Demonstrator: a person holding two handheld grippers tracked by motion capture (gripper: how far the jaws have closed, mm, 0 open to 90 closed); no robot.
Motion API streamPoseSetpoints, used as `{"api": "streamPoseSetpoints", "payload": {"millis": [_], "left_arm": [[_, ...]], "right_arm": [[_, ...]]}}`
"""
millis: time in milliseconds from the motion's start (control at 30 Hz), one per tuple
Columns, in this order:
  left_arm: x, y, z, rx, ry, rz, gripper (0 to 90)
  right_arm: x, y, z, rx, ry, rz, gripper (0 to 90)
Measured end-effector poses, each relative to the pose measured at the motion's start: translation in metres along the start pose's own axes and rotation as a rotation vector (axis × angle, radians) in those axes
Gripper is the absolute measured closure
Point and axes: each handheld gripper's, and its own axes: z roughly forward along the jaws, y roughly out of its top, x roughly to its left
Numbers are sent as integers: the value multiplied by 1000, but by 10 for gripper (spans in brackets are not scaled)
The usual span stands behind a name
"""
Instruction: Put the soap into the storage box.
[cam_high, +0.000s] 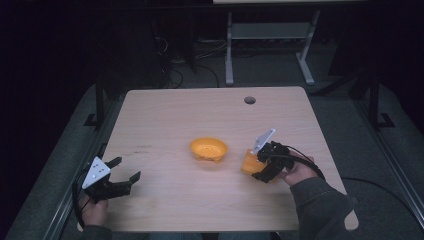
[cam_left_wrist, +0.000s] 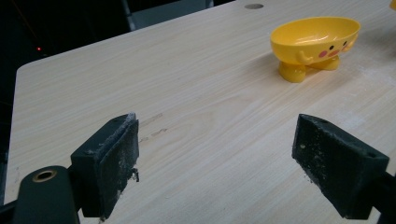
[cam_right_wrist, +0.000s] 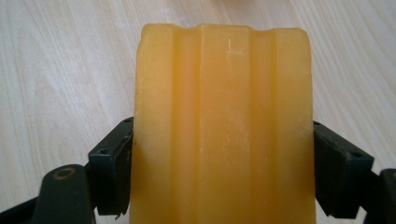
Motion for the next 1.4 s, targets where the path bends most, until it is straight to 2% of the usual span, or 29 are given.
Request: {"api": "streamPoseSetpoints", "payload": {"millis": [400, 1400], "left_arm": [[0, 0, 0, 1, -4, 0, 139], [2, 0, -1, 0, -4, -3, 139]], "right_arm": [[-8, 19, -1, -31, 19, -7, 205], [-15, 57, 2, -15, 35, -65, 205]]}}
